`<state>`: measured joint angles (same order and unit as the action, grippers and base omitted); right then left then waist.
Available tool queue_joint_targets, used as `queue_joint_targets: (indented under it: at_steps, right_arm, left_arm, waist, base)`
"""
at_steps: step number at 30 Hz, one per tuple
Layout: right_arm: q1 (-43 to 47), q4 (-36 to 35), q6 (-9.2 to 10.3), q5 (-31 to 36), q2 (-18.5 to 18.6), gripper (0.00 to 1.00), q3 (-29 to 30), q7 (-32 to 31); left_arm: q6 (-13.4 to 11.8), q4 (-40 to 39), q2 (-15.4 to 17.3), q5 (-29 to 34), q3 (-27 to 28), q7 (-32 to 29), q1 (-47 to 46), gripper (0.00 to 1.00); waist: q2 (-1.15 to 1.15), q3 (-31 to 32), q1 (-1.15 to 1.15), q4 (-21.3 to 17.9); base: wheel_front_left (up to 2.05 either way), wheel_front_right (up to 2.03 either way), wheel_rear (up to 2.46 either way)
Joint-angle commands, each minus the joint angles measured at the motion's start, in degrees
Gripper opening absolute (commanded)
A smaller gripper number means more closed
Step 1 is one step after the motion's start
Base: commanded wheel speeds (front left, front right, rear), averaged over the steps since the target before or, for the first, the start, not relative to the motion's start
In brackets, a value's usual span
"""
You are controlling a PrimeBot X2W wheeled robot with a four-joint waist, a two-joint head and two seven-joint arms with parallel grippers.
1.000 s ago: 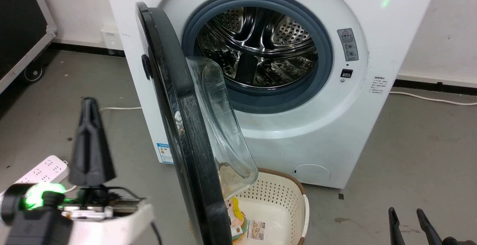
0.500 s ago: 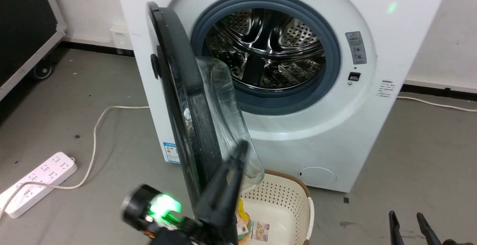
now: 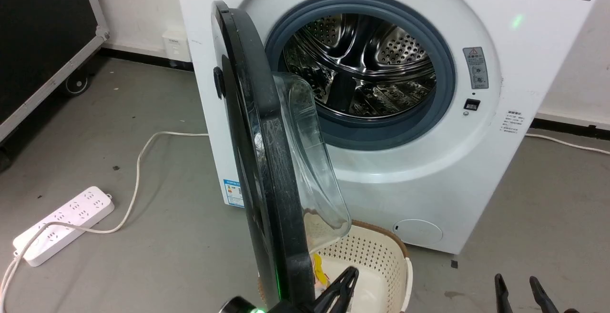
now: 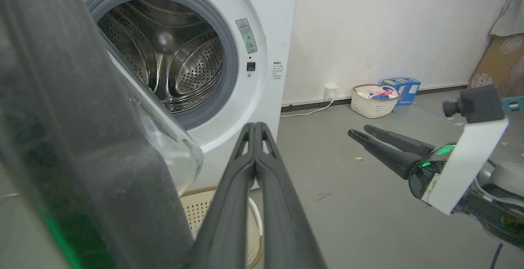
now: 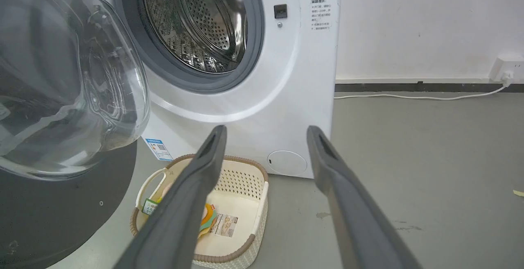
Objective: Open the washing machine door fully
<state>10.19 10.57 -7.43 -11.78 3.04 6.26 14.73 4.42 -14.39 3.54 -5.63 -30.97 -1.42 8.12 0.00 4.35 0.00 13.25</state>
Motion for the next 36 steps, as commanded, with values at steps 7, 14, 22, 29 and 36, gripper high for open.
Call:
queue_joint_targets:
  at_steps: [7,14,22,29,36]
  right_arm:
    - [-0.7,0.5,-0.06,-0.7,-0.2,1.00,-0.5,0.2]
    - [-0.5,0.7,-0.06,-1.6,-0.2,1.00,-0.8,0.3]
    - [-0.3,0.5,-0.06,-2.6,-0.2,1.00,-0.5,0.3]
    - [-1.8,1.1,-0.06,-2.9,-0.2,1.00,-2.2,0.3]
    - [-6.9,3.4,-0.06,-1.1,-0.2,1.00,-5.7,0.3]
  left_arm:
    - [-3.0,4.6,0.0,-0.7,1.4,-1.9,0.7,0.00]
    - [-4.5,6.5,0.3,-1.2,3.1,-2.1,-0.2,0.00]
    - [-4.2,6.9,1.5,-1.5,3.1,-2.4,-0.6,0.00]
    - [-5.5,6.4,1.8,-1.5,4.0,-1.5,-0.5,0.00]
    - [-9.1,5.6,2.1,-1.8,8.2,1.3,-0.6,0.00]
  waist:
    - [0.00,0.2,0.00,1.0]
    - [0.00,0.3,0.00,3.1]
    - [0.00,0.2,0.00,9.0]
    - [0.00,-1.3,0.00,14.7]
    - [0.00,-4.0,0.00,16.6]
  base:
    - [0.00,0.00,0.00]
    - [0.00,0.00,0.00]
    - [0.00,0.00,0.00]
    - [0.00,0.00,0.00]
    - [0.00,0.00,0.00]
